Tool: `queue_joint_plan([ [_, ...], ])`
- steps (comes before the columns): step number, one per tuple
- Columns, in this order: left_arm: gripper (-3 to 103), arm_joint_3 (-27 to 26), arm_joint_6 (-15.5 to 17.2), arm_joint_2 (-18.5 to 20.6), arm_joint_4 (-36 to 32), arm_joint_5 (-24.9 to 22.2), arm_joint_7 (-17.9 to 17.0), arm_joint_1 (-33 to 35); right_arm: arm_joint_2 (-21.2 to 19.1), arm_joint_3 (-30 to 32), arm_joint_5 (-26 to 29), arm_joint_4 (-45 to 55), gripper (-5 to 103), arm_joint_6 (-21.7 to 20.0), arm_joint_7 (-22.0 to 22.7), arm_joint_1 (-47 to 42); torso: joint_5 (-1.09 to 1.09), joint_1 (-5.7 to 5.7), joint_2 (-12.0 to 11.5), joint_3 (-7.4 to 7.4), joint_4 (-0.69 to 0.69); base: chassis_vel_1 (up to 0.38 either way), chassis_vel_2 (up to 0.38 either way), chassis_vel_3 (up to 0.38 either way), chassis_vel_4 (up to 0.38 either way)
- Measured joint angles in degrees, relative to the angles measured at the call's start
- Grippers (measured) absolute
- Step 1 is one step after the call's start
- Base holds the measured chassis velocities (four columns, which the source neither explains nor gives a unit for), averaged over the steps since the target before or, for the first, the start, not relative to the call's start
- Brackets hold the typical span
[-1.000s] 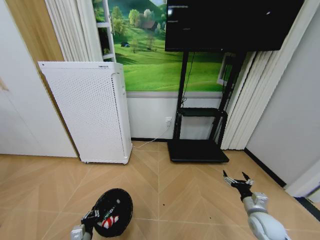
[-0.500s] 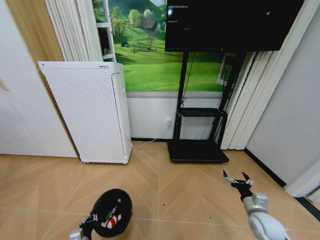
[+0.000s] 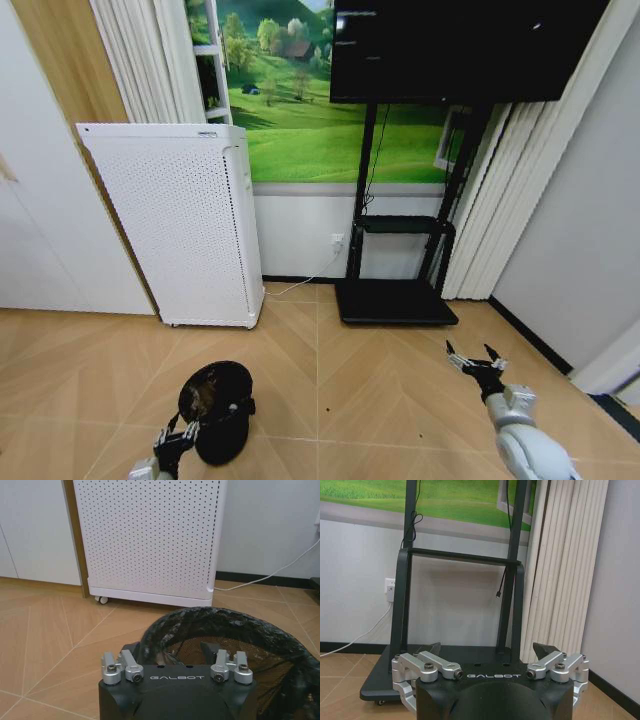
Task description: Pick up the trash bin and place the garbage on the floor into it.
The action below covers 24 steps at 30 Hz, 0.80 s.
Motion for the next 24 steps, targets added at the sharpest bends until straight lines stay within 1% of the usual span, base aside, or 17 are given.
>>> queue_joint_plan([
  [1,70,0.0,0.0,0.0,0.0,0.0,0.0,0.0,0.0,0.0,0.0,0.0,100,0.0,0.0,0.0,0.0,0.0,0.0,0.0,0.0,0.0,0.0,0.0,0.0],
  [3,81,0.06,0.0,0.02,-0.21,0.1,0.05,-0.05,0.0,0.0,0.0,0.0,100,0.0,0.0,0.0,0.0,0.0,0.0,0.0,0.0,0.0,0.0,0.0,0.0],
  [4,81,0.06,0.0,0.02,-0.21,0.1,0.05,-0.05,0.0,0.0,0.0,0.0,100,0.0,0.0,0.0,0.0,0.0,0.0,0.0,0.0,0.0,0.0,0.0,0.0],
  [6,91,0.18,0.0,0.06,-0.42,0.2,0.09,-0.06,0.0,0.0,0.0,0.0,100,0.0,0.0,0.0,0.0,0.0,0.0,0.0,0.0,0.0,0.0,0.0,0.0],
  [8,91,0.21,0.0,0.09,-0.59,0.24,0.11,-0.03,0.0,0.0,0.0,0.0,100,0.0,0.0,0.0,0.0,0.0,0.0,0.0,0.0,0.0,0.0,0.0,0.0],
  [10,98,0.18,-0.02,0.17,-1.37,0.69,0.14,0.04,0.0,0.0,0.0,0.0,100,0.0,0.0,0.0,0.0,0.0,0.0,0.0,0.0,0.0,0.0,0.0,0.0],
  [12,100,0.06,-0.05,0.28,-2.27,1.26,0.15,0.1,0.0,0.0,0.0,0.0,100,0.0,0.0,0.0,0.0,0.0,0.0,0.0,0.0,0.0,0.0,0.0,0.0],
  [14,100,-0.27,-0.03,0.69,-5.1,2.39,0.21,0.14,0.0,0.0,0.0,0.0,100,0.0,0.0,0.0,0.0,0.0,0.0,0.0,0.0,0.0,0.0,0.0,0.0],
  [18,100,-0.56,0.31,1.03,-7.28,3.09,0.22,-0.05,0.0,0.0,0.0,0.0,100,0.0,0.0,0.0,0.0,0.0,-0.01,0.0,0.0,0.0,0.0,0.0,0.0],
  [20,100,-1.04,1.01,1.99,-10.59,3.59,0.05,-1.37,0.0,0.0,0.0,0.0,100,0.0,0.0,0.0,0.0,0.0,0.0,0.0,0.01,0.0,0.0,0.0,0.0],
  [21,100,-1.04,1.01,1.99,-10.59,3.59,0.05,-1.37,0.0,0.0,0.0,0.0,100,0.0,0.0,0.0,0.0,0.0,0.0,0.0,0.01,0.0,0.0,0.0,0.0],
  [23,100,-1.44,1.13,4.14,-12.12,2.64,-0.3,-4.83,0.0,0.0,0.0,0.0,100,0.0,0.0,0.0,0.0,0.0,0.0,0.0,0.0,0.0,0.0,0.0,0.0],
  [24,100,-1.44,1.13,4.14,-12.12,2.64,-0.3,-4.83,0.0,0.0,0.0,0.0,100,0.0,0.0,0.0,0.0,0.0,0.0,0.0,0.0,0.0,0.0,0.0,0.0],
])
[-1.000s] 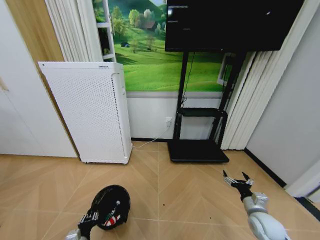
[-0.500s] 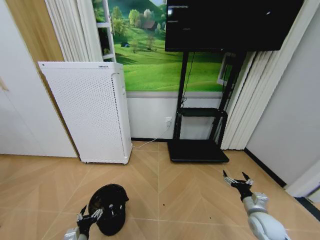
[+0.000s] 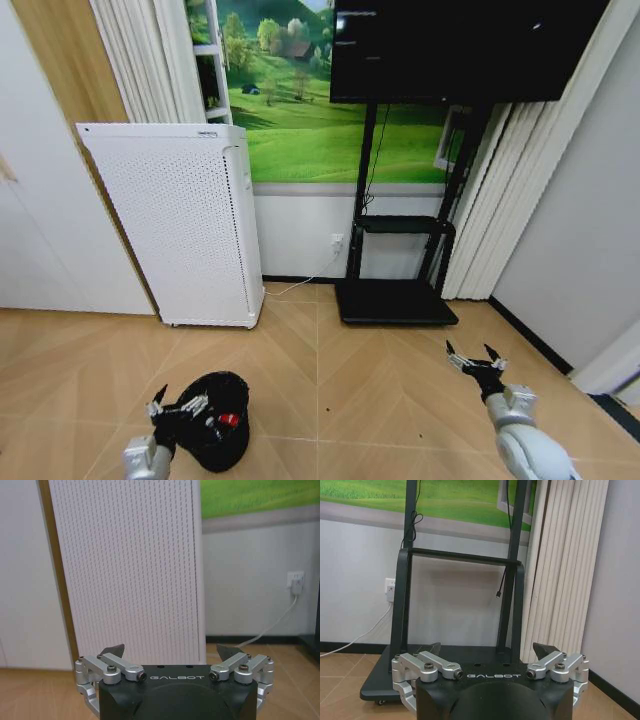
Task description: Pick up the trash bin and place the garbage on the floor into it.
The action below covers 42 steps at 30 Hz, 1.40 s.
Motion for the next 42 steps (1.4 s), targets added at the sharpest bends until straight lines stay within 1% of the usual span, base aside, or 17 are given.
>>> queue_joint_plan([
  [3,100,-0.07,-3.56,2.51,1.96,-0.84,0.58,-5.02,0.0,0.0,0.0,0.0,100,0.0,0.0,0.0,-0.01,0.0,0.0,0.0,-0.01,0.0,0.0,0.0,0.0],
  [4,100,-0.07,-3.56,2.51,1.96,-0.84,0.58,-5.02,0.0,0.0,0.0,0.0,100,0.0,0.0,0.0,-0.01,0.0,0.0,0.0,-0.01,0.0,0.0,0.0,0.0],
  [6,100,0.52,-4.39,4.08,3.56,-3.35,0.66,-7.59,0.0,0.0,0.0,0.0,100,0.0,0.0,0.0,-0.01,0.0,0.0,0.01,0.0,0.0,0.0,0.0,0.0],
  [7,100,0.52,-4.39,4.08,3.56,-3.35,0.66,-7.59,0.0,0.0,0.0,0.0,100,0.0,0.0,0.0,-0.01,0.0,0.0,0.01,0.0,0.0,0.0,0.0,0.0],
  [9,100,1.4,-4.56,5.14,5.47,-4.8,0.66,-9.77,0.0,0.0,0.0,0.0,100,0.0,0.0,0.0,-0.01,0.0,0.0,0.0,0.01,0.0,0.0,0.0,0.0],
  [12,100,1.99,-4.58,5.41,6.44,-5.21,0.65,-10.96,0.0,0.0,0.0,0.0,100,0.0,0.0,0.0,-0.02,0.0,0.0,0.0,0.01,0.0,0.0,0.0,0.0],
  [14,100,2.94,-4.41,5.54,8.61,-5.93,0.62,-13.89,0.0,0.0,0.0,0.0,100,0.0,0.0,0.0,-0.01,0.0,-0.01,0.01,0.01,0.0,0.0,0.0,0.0],
  [15,100,2.94,-4.41,5.54,8.61,-5.93,0.62,-13.89,0.0,0.0,0.0,0.0,100,0.0,0.0,0.0,-0.01,0.0,-0.01,0.01,0.01,0.0,0.0,0.0,0.0],
  [17,100,3.81,-3.8,5.55,10.07,-6.66,0.62,-16.46,0.0,0.0,0.0,0.0,100,0.0,0.0,0.0,-0.01,0.0,-0.01,0.01,0.0,0.0,0.0,0.0,0.0],
  [20,100,4.53,-2.91,5.45,10.74,-7.38,0.53,-18.02,0.0,0.0,0.0,0.0,100,0.0,0.0,0.0,-0.01,0.0,-0.01,0.01,-0.01,0.0,0.0,0.0,0.0],
  [22,100,4.78,-2.2,5.33,10.9,-7.57,0.31,-18.53,0.0,0.0,0.0,0.0,100,0.0,0.0,0.0,0.0,0.0,-0.01,0.01,0.0,0.0,0.0,0.0,0.0],
  [38,100,4.79,-2.02,5.23,10.9,-7.58,0.19,-18.36,0.01,0.0,0.0,0.0,100,0.0,0.0,0.0,0.0,0.01,0.04,0.04,0.01,0.0,0.0,0.0,0.0],
  [42,100,4.77,-2.01,5.21,10.88,-7.58,0.17,-18.31,0.0,0.0,0.0,0.0,100,0.0,0.0,0.0,0.0,0.09,0.67,0.55,0.01,0.0,0.0,0.0,0.0],
])
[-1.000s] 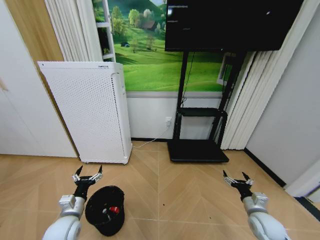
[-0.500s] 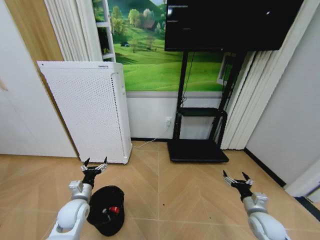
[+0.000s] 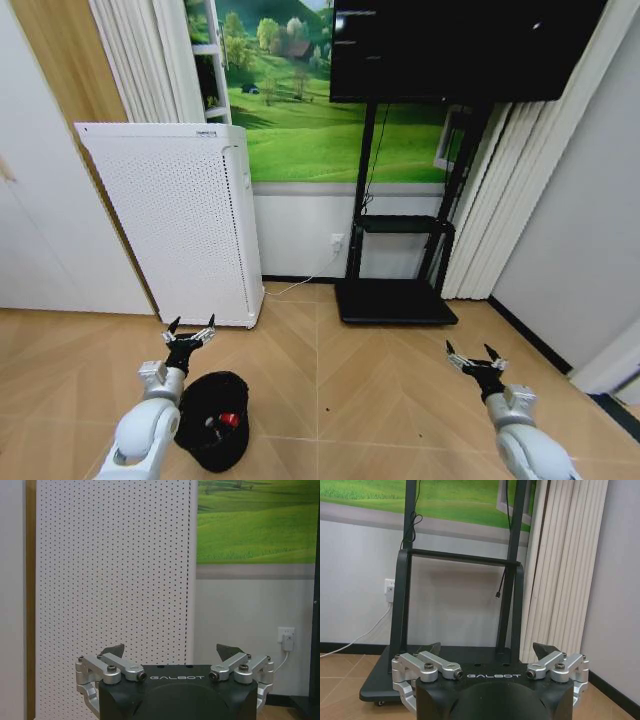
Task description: Pick up the trash bin and place the garbage on the floor into it.
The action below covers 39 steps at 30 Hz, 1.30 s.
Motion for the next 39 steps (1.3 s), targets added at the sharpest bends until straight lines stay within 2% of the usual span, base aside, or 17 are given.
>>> queue_joint_plan([
  [11,100,-0.04,0.03,-0.03,-0.06,0.03,-0.02,0.06,0.0,0.0,0.0,0.0,100,0.0,0.0,0.0,0.0,0.61,2.97,2.39,0.0,0.0,0.0,0.0,0.0],
  [39,100,-0.05,0.02,-0.03,-0.08,0.1,-0.02,0.11,0.0,0.0,0.0,0.0,100,0.0,0.0,0.0,0.0,2.31,9.41,7.13,0.0,0.0,0.0,0.0,0.0],
])
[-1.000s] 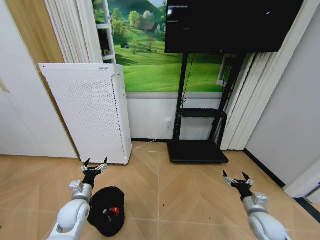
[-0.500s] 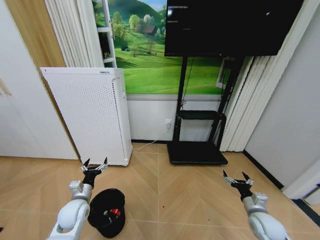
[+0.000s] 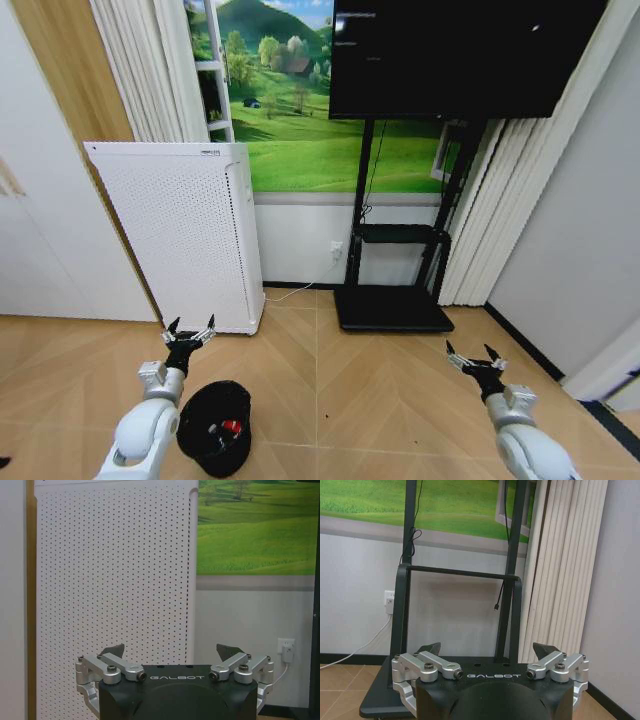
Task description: Pick up the trash bin and place the garbage on the floor into it.
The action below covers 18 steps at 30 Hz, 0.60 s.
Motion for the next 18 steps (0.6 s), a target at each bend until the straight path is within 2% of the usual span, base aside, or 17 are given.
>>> queue_joint_plan([
  [18,100,0.0,-0.01,0.0,-0.01,0.0,0.0,0.0,0.0,0.0,0.0,0.0,100,0.0,0.0,0.0,0.0,1.46,4.41,2.94,0.0,0.0,0.0,0.0,0.0],
])
